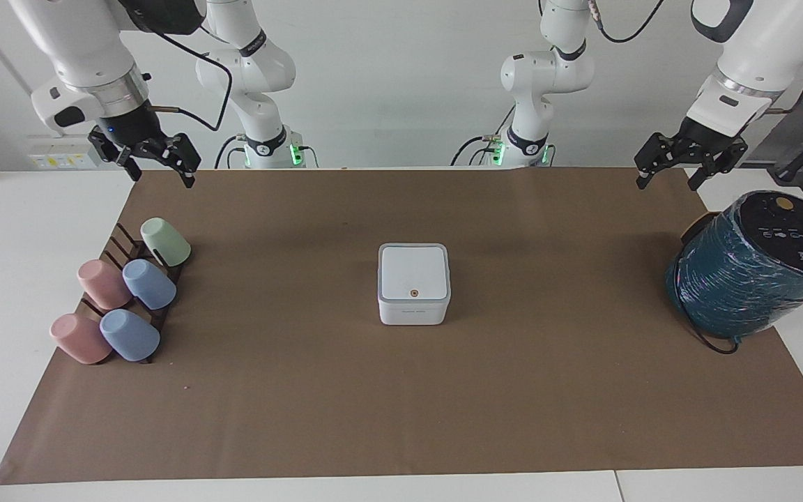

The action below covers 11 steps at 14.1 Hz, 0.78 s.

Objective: Close trash can lid

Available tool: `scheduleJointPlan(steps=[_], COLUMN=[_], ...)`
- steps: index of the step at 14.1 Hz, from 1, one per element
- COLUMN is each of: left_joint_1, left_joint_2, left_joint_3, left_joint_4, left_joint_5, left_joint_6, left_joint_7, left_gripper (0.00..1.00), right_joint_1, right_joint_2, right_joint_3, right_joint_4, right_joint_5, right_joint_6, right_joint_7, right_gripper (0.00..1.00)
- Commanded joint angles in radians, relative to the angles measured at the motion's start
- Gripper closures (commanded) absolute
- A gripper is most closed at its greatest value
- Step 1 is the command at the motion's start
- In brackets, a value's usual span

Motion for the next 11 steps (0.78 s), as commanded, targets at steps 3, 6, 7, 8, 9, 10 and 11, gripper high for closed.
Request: scheduleJointPlan(steps=[3, 6, 7, 8, 9, 10, 11], left_joint_1=[-0.003, -0.003, -0.003, -0.003, -0.003, -0.003, -0.003], left_joint_2=[-0.059, -0.059, -0.059, -0.059, -0.059, -0.059, -0.059], left_joint_3=[-0.006, -0.005, -0.005, -0.006, -0.005, -0.005, -0.005], left_joint_4=[-0.071, -0.073, -0.073, -0.073, -0.073, -0.073, -0.073], left_joint_5=[-0.012, -0.012, -0.012, -0.011, -0.011, -0.011, -0.011], left_joint_6=[0.007, 0.004, 0.004, 0.003, 0.003, 0.003, 0.001], left_joint_7=[0.004, 0.007, 0.0, 0.003, 0.004, 0.003, 0.003], left_gripper=[0.0, 0.0, 0.0, 0.0, 0.0, 0.0, 0.0], right_joint_1=[-0.016, -0.016, -0.016, -0.016, -0.016, -0.016, -0.016], right_joint_2=[-0.009, -0.009, -0.009, -0.009, -0.009, -0.009, -0.009], right_joint_3=[0.01, 0.011, 0.01, 0.01, 0.011, 0.01, 0.011], right_joint_4=[-0.002, -0.002, -0.002, -0.002, -0.002, -0.002, -0.002], right_joint_5=[0.017, 0.017, 0.017, 0.017, 0.017, 0.017, 0.017], right_joint_6=[0.004, 0.004, 0.004, 0.004, 0.004, 0.004, 0.004], right_joint_7=[-0.018, -0.018, -0.018, -0.018, -0.018, -0.018, -0.018], right_gripper=[0.0, 0.0, 0.0, 0.0, 0.0, 0.0, 0.0])
